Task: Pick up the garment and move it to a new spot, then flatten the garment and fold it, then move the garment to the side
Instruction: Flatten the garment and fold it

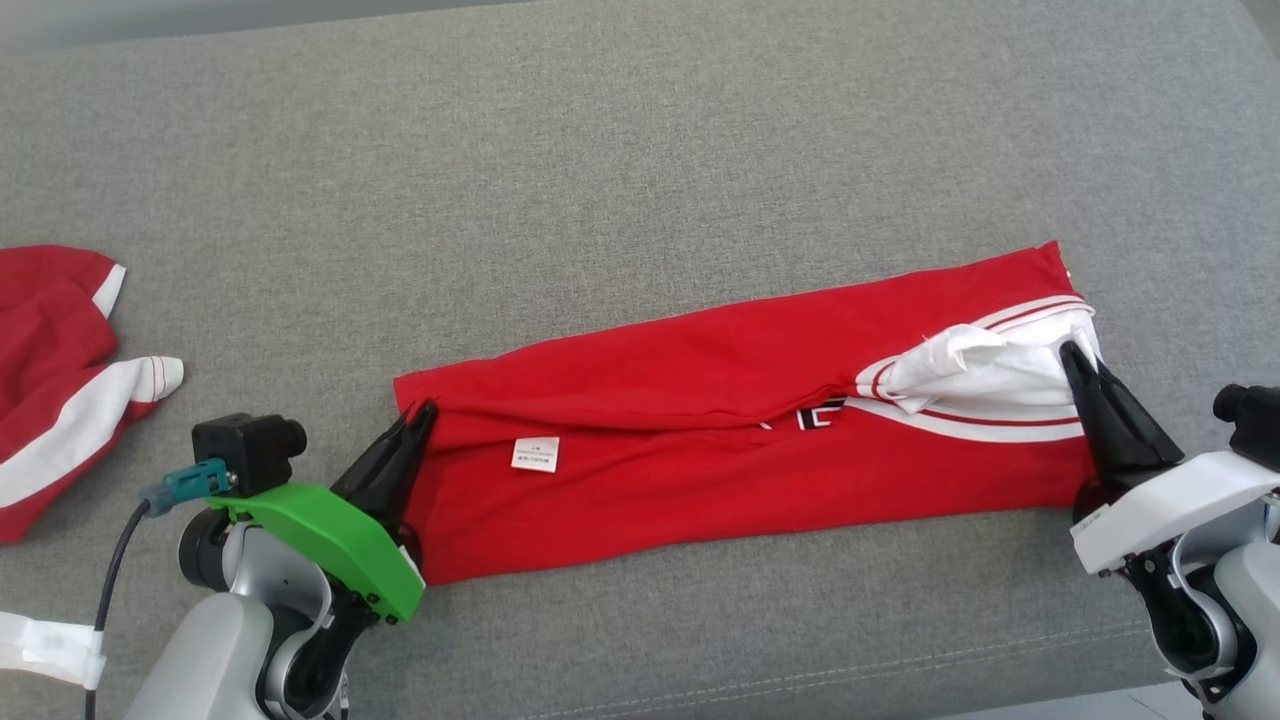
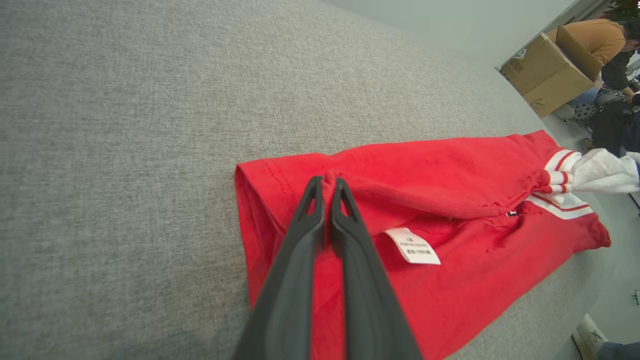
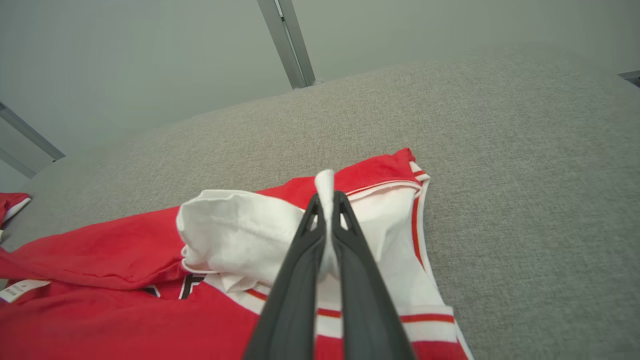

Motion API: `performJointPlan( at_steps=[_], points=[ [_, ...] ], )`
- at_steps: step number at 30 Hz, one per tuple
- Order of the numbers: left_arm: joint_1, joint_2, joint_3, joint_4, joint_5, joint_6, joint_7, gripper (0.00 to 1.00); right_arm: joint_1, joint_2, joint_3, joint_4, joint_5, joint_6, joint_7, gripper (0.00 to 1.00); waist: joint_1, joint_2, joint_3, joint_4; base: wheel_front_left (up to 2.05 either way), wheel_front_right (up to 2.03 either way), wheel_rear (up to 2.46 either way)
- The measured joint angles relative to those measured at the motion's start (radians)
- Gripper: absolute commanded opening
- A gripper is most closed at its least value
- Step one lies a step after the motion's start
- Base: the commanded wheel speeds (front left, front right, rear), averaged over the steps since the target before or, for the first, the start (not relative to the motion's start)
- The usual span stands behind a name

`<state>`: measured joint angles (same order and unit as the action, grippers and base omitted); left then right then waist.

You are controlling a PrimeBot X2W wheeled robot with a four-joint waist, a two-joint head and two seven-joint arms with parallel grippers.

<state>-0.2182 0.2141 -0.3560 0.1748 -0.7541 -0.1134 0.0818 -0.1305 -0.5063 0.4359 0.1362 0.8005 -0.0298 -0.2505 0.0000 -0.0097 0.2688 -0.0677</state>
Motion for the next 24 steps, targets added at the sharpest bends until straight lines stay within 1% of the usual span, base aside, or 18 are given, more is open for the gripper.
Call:
performJointPlan(
  at_steps=[1, 2, 3, 4, 5, 6, 11, 15, 16, 18, 20, 24],
  points=[
    [0.001, 0.001, 0.001, -0.002, 0.000, 0.004, 0.001, 0.13, 0.005, -0.002, 0.003, 0.000, -0.001, 0.000, 0.000, 0.21, 0.0000, 0.0000, 0.000, 0.000, 0.00, 0.00, 0.00],
    [0.003, 0.002, 0.001, -0.004, 0.000, 0.009, 0.003, 0.32, 0.012, -0.005, 0.007, -0.001, -0.001, 0.000, 0.000, 0.33, 0.0000, 0.0000, 0.000, 0.000, 0.00, 0.00, 0.00],
    [0.007, 0.005, 0.001, -0.006, 0.000, 0.012, 0.006, 0.46, 0.021, -0.009, 0.012, -0.001, -0.003, 0.000, 0.000, 0.48, 0.0000, 0.0000, 0.000, 0.000, 0.00, 0.00, 0.00],
    [0.013, 0.007, 0.001, -0.009, 0.000, 0.013, 0.007, 0.64, 0.030, -0.014, 0.018, -0.001, -0.006, 0.000, 0.000, 0.78, 0.0000, 0.0000, 0.000, 0.001, 0.00, 0.00, 0.00],
    [0.019, 0.010, 0.000, -0.012, 0.000, 0.016, 0.012, 0.95, 0.041, -0.020, 0.022, 0.000, -0.011, 0.000, 0.000, 1.00, 0.0000, 0.0000, -0.001, 0.001, 0.00, 0.00, 0.00],
    [0.025, 0.014, -0.002, -0.014, 0.000, 0.017, 0.020, 1.00, 0.051, -0.027, 0.025, 0.001, -0.012, 0.000, 0.000, 1.00, 0.0000, 0.0000, -0.001, 0.002, 0.00, 0.00, 0.00],
    [0.061, 0.030, -0.009, -0.024, 0.007, 0.033, 0.041, 1.00, 0.082, -0.061, 0.035, 0.006, -0.019, -0.007, 0.014, 1.00, 0.0000, 0.0000, -0.003, 0.005, 0.00, 0.00, 0.00],
    [0.074, 0.043, -0.006, -0.044, 0.025, 0.050, 0.040, 1.00, 0.082, -0.070, 0.017, -0.006, -0.013, -0.009, 0.022, 1.00, 0.0000, 0.0000, -0.009, 0.009, 0.00, 0.00, 0.00],
    [0.078, 0.053, 0.002, -0.065, 0.045, 0.069, 0.026, 1.00, 0.082, -0.081, 0.001, -0.009, -0.008, -0.017, 0.023, 1.00, 0.0000, 0.0000, -0.014, 0.013, 0.00, 0.00, 0.00],
    [0.080, 0.063, 0.028, -0.091, 0.069, 0.089, -0.004, 1.00, 0.080, -0.099, -0.015, -0.001, -0.004, -0.023, 0.034, 1.00, 0.0000, 0.0000, -0.019, 0.018, 0.00, 0.00, 0.00],
    [0.080, 0.071, 0.040, -0.125, 0.101, 0.109, -0.030, 1.00, 0.079, -0.101, -0.035, 0.015, 0.023, -0.025, 0.048, 1.00, 0.0000, 0.0000, -0.022, 0.026, 0.00, 0.00, 0.00],
    [0.080, 0.071, 0.057, -0.181, 0.143, 0.144, -0.072, 1.00, 0.078, -0.099, -0.059, 0.069, 0.086, -0.025, 0.092, 1.00, 0.0000, 0.0000, -0.025, 0.049, 0.00, 0.00, 0.00]
  ],
)
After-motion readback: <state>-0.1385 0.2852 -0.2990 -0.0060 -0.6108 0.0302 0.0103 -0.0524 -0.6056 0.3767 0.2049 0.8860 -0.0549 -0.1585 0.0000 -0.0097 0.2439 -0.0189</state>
